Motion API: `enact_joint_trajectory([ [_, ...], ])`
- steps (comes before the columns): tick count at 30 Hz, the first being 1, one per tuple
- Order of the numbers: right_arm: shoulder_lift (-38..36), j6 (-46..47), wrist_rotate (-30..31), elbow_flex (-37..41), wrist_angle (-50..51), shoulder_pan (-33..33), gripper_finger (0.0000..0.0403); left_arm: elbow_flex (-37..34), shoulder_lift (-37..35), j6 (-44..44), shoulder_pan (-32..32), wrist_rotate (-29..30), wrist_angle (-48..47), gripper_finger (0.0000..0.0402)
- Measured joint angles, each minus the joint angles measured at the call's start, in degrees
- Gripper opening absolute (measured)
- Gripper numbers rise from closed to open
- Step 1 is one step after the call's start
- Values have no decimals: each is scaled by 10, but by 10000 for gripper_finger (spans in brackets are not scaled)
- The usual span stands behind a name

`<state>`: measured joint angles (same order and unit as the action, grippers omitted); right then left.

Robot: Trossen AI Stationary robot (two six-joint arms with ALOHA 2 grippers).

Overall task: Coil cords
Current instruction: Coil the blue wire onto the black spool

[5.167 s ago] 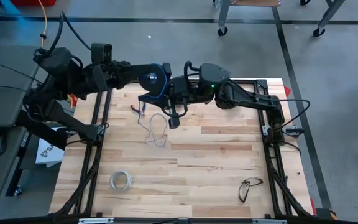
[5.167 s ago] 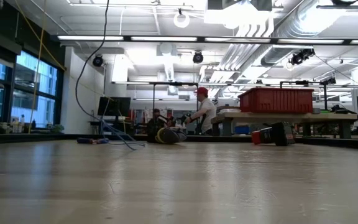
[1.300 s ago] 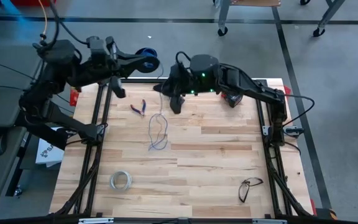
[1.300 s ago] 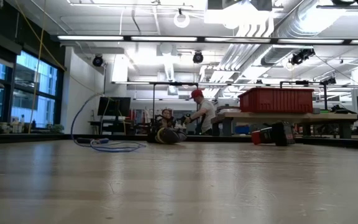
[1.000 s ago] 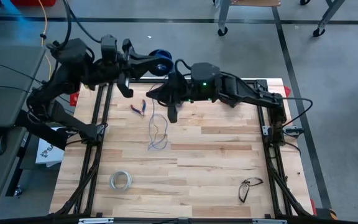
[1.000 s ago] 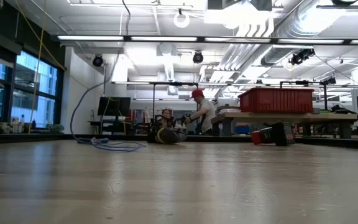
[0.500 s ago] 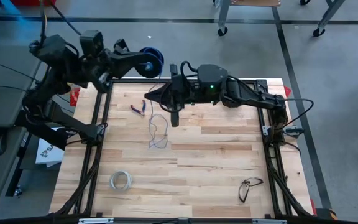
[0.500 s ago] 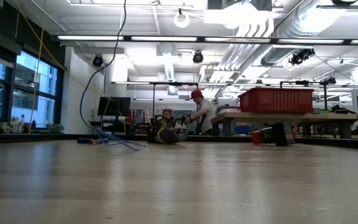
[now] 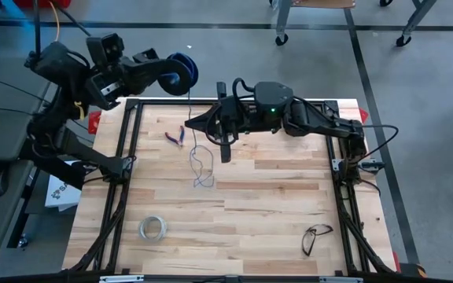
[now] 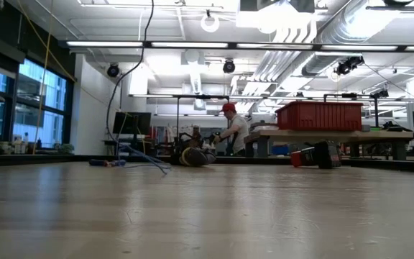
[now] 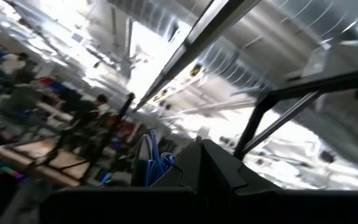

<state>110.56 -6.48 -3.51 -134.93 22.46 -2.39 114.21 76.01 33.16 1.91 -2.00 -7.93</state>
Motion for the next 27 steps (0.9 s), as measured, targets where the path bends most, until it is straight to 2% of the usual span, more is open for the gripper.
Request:
enact_joint_trajectory([
  [7, 22, -4, -1, 0, -65, -7, 0, 0, 24, 57, 0, -7, 66, 1],
  [14, 32, -27, -2, 1, -101, -5, 0, 0, 54, 190, -4, -69, 57, 1],
  [27, 21, -68, -2, 0, -95, -3, 0, 0, 55, 257, -32, -80, -45, 1],
])
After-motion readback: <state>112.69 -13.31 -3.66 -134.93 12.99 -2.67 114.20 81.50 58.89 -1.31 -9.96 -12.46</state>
